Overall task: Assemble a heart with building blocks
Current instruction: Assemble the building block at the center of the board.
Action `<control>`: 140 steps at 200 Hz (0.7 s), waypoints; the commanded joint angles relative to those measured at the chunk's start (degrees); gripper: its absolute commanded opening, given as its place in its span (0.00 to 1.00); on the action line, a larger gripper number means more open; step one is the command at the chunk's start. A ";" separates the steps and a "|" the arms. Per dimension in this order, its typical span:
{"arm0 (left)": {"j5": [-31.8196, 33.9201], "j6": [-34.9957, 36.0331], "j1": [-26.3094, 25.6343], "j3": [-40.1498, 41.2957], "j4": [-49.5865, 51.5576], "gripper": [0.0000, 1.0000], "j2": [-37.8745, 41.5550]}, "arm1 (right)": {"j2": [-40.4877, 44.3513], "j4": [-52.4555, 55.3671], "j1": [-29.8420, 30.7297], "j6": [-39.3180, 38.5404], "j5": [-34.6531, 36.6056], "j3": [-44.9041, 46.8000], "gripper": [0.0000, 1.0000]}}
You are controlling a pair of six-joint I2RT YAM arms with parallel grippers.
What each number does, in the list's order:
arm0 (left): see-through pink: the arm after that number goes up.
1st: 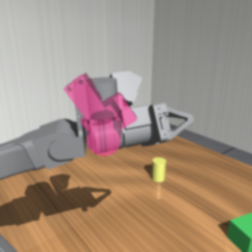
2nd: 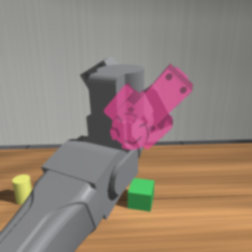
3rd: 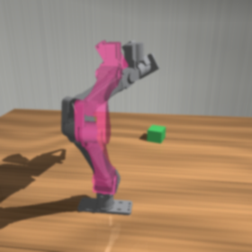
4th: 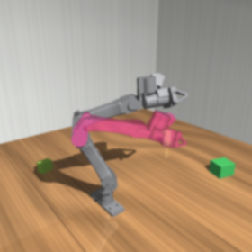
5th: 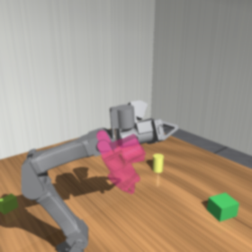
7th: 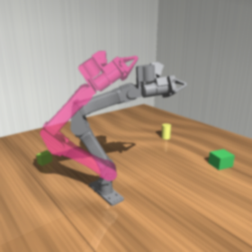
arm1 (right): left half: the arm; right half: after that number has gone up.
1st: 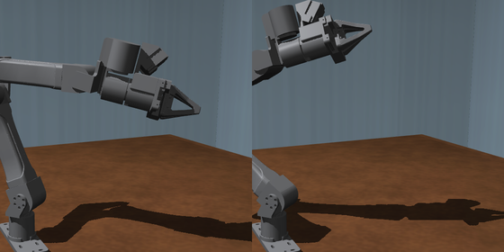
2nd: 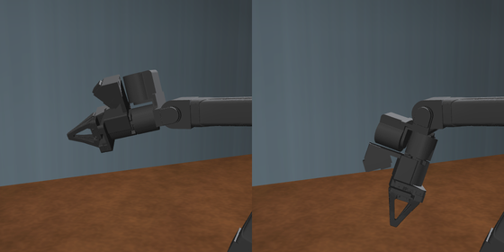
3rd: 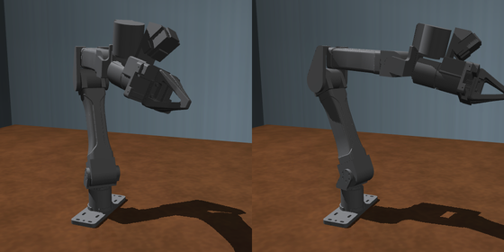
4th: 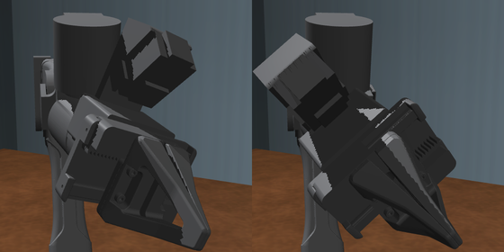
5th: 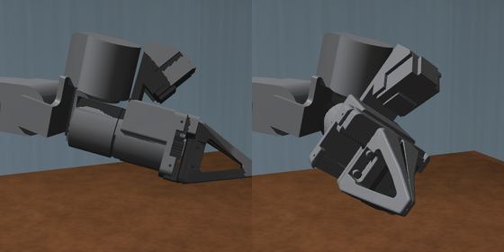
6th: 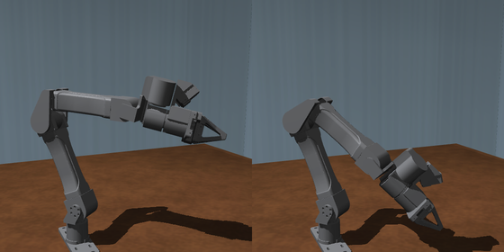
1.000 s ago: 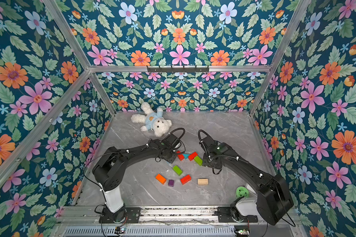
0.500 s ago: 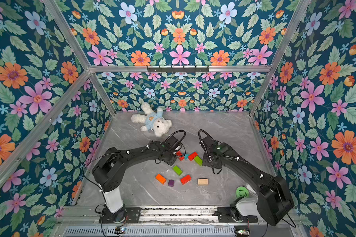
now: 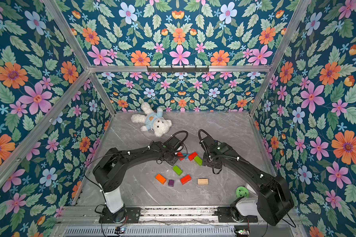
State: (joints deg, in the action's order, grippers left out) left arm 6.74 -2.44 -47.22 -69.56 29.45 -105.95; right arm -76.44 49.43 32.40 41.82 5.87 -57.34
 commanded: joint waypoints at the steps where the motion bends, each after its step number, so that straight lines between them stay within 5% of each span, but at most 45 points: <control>1: 0.33 1.60 0.02 -0.33 -0.43 0.06 -0.19 | 0.07 0.32 0.03 0.36 -0.11 -0.05 0.58; 52: -0.77 1.84 -0.48 0.21 -0.62 0.03 -0.31 | -0.46 -0.11 -0.06 0.43 -0.33 0.21 0.58; 140: -0.09 1.95 -1.22 0.36 -0.70 0.30 -0.40 | -0.21 -0.19 -0.06 0.72 -0.57 0.48 0.57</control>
State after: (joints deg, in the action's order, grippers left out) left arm 5.43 -1.15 -48.42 -69.23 28.27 -106.37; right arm -76.95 49.36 32.32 41.82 5.02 -56.99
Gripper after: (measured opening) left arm 0.308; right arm 0.576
